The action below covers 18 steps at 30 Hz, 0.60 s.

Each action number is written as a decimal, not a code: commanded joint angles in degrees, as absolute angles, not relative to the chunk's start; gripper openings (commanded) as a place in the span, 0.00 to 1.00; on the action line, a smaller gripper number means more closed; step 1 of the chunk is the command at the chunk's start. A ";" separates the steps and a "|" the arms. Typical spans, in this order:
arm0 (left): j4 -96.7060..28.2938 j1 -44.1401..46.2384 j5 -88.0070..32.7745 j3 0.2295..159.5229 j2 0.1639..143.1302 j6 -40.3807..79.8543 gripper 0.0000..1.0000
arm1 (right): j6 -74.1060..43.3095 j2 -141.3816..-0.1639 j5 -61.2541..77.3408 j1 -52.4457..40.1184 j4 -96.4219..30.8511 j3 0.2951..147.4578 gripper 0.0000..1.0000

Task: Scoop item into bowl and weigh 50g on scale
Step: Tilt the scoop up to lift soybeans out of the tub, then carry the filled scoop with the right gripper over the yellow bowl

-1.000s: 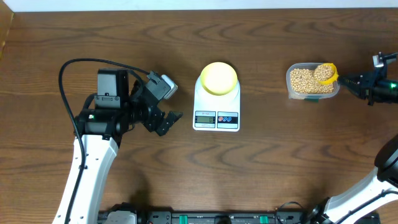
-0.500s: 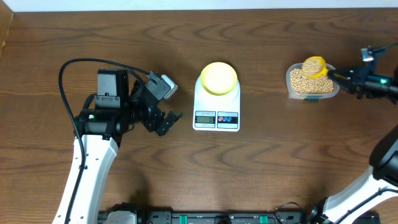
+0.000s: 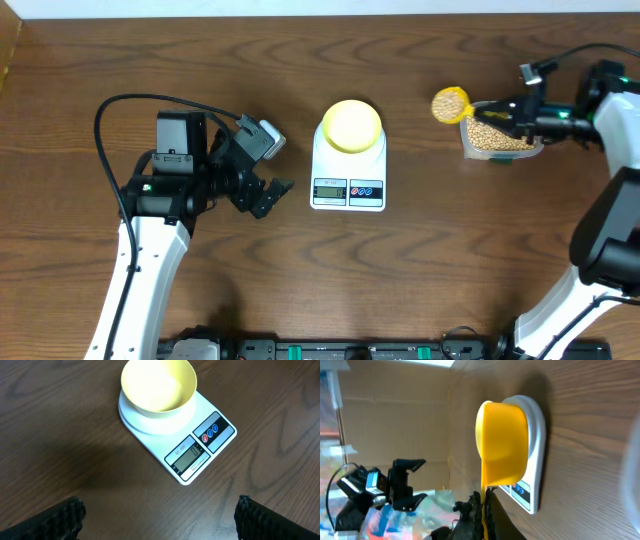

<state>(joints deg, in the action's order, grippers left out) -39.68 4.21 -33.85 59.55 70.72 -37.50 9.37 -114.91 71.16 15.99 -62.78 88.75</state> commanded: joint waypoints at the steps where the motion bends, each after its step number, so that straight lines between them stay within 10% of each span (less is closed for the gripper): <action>1: -39.77 3.92 -33.36 58.96 70.85 -37.41 0.98 | 4.75 -115.55 74.65 12.58 -60.36 88.53 0.01; 18: -39.77 3.92 -33.36 58.96 70.85 -37.43 0.97 | -11.64 -115.52 72.31 -1.72 -40.38 88.55 0.01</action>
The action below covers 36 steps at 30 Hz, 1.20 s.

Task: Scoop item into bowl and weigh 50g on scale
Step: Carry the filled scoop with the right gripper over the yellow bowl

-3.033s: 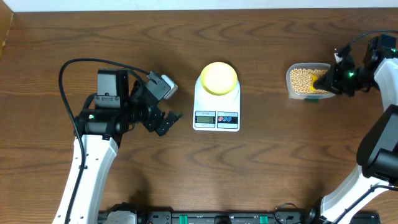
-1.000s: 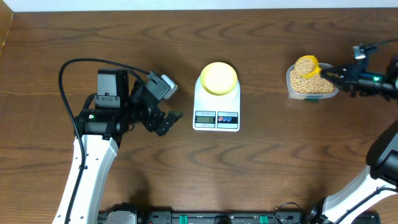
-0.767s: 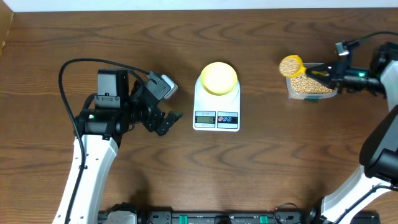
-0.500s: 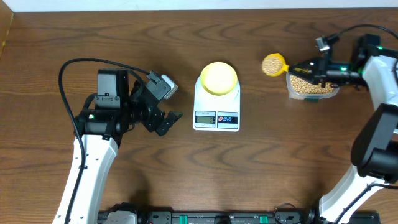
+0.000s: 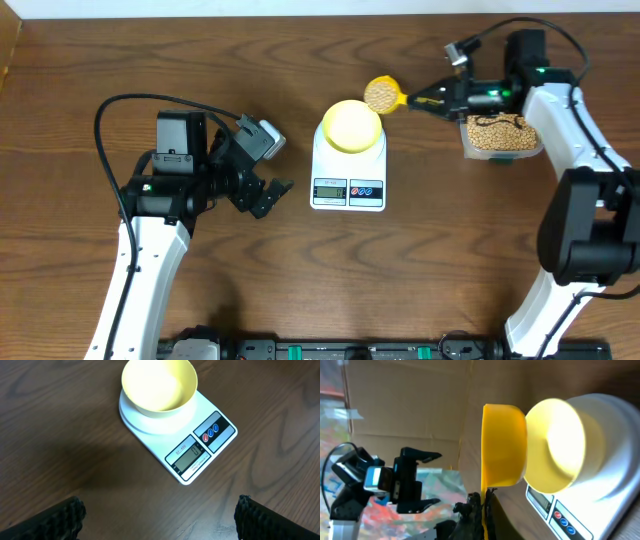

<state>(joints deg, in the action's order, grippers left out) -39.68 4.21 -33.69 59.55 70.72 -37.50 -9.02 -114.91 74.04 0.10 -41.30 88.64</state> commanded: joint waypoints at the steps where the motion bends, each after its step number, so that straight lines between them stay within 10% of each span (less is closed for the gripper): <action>1: -39.77 3.92 -33.36 58.96 70.85 -37.43 0.98 | -11.79 -115.55 71.42 -2.31 -40.40 88.55 0.01; 36: -39.77 3.92 -33.36 58.96 70.85 -37.41 0.98 | 6.15 -115.44 30.33 -16.67 -58.37 103.50 0.01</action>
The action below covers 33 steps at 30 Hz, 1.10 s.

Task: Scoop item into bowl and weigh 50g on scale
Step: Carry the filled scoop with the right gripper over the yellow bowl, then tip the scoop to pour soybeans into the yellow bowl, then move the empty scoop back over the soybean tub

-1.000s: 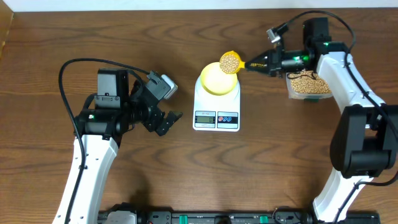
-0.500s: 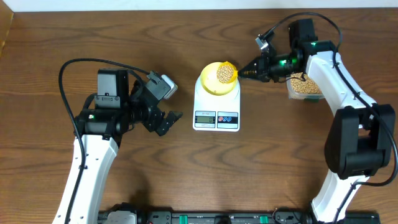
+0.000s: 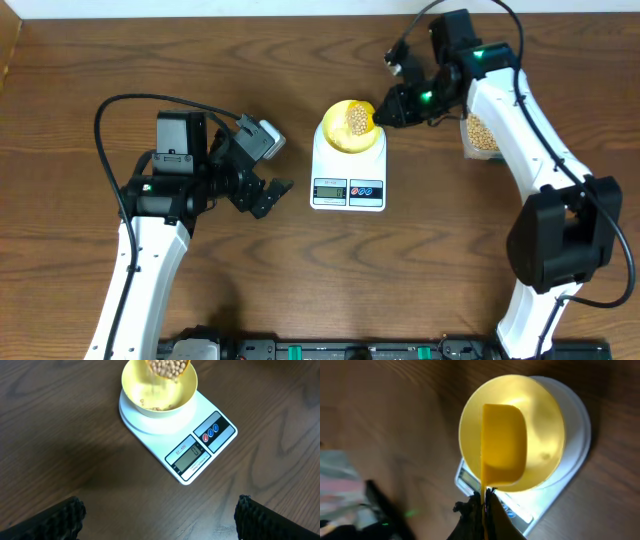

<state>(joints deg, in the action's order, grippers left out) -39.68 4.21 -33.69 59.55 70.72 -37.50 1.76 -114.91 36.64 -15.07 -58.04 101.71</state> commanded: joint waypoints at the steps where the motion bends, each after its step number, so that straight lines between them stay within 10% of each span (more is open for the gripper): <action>1: -39.77 3.92 -33.36 58.96 70.85 -37.41 0.97 | 6.76 -115.39 29.15 -17.21 -58.39 103.53 0.01; 33: -39.77 3.92 -33.34 58.96 70.85 -37.43 0.98 | 19.03 -114.65 -1.17 -29.21 -60.53 111.42 0.01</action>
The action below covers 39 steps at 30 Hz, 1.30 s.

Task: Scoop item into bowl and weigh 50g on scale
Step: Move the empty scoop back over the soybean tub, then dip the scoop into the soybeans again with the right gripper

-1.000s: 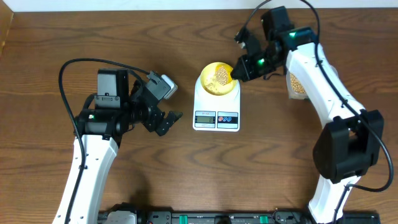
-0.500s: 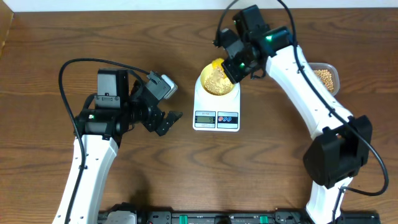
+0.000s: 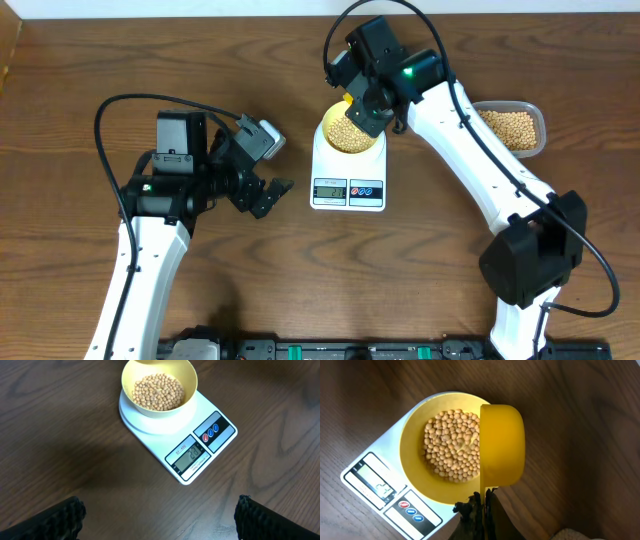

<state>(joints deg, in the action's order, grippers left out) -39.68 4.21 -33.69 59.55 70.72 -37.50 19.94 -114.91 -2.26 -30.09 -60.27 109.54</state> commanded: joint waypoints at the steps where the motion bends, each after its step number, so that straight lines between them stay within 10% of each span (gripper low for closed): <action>1: -39.75 3.92 -33.36 58.96 70.85 -37.41 0.97 | 18.17 -114.63 0.03 -28.75 -60.73 111.79 0.01; 15: -39.77 3.92 -33.36 58.96 70.85 -37.43 0.98 | 15.88 -114.41 19.44 -11.38 -75.77 125.40 0.01; 39: -39.77 3.92 -33.36 58.96 70.85 -37.43 0.98 | 16.38 -114.34 10.46 10.15 -86.19 118.21 0.01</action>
<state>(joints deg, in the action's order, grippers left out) -39.68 4.21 -33.69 59.55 70.72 -37.50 16.69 -114.89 13.37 10.07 -86.48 120.31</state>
